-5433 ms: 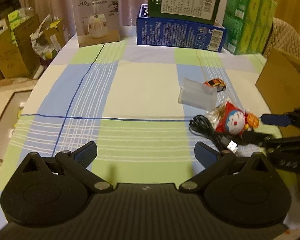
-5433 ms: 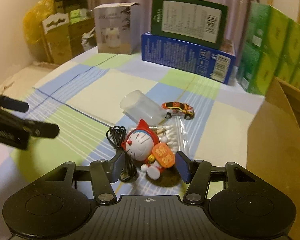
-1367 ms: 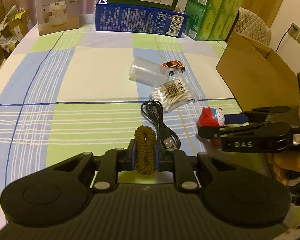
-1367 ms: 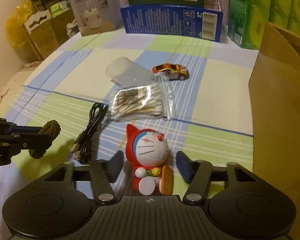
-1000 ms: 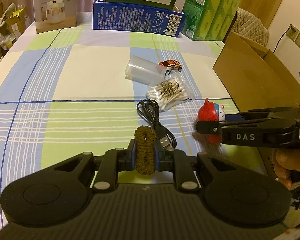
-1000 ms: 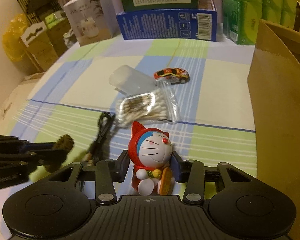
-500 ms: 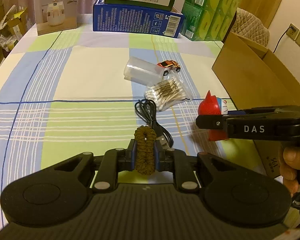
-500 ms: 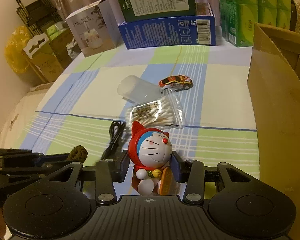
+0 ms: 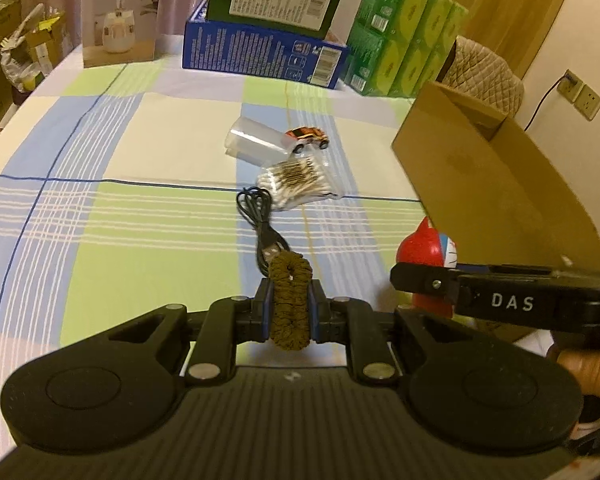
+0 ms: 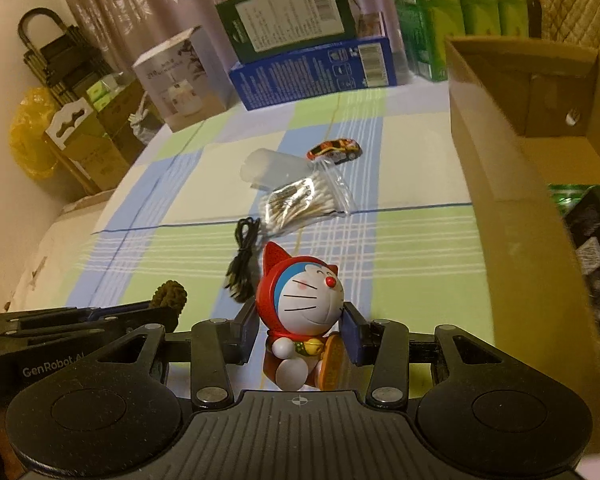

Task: Organize objects
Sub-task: 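Carry the brown ring and Doraemon figure over the cardboard box with both grippers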

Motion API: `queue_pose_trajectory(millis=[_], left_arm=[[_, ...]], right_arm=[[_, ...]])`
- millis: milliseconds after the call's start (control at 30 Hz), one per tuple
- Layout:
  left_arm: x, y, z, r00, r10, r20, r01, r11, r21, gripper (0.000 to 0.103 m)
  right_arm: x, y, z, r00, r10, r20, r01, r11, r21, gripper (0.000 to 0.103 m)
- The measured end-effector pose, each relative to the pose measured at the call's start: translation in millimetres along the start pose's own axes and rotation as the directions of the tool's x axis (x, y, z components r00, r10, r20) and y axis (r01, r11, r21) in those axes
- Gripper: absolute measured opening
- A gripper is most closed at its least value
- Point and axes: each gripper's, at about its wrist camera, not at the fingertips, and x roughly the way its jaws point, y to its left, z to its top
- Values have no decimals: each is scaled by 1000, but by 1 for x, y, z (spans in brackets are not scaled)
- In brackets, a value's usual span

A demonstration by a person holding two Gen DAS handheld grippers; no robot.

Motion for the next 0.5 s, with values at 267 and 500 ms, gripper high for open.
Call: queue_pose_trajectory(millis=[267,500], left_arm=[[-58,-40,-20,997,-14,76,17,999,-43,14],[-94,-69,-27,993,-30,115,36,998,-45,14]], right_arm=[[-67,7,-10,998,-5,68,5,1000,7,40],[-122,5,-19,992,-32,120,31,999,14,40]])
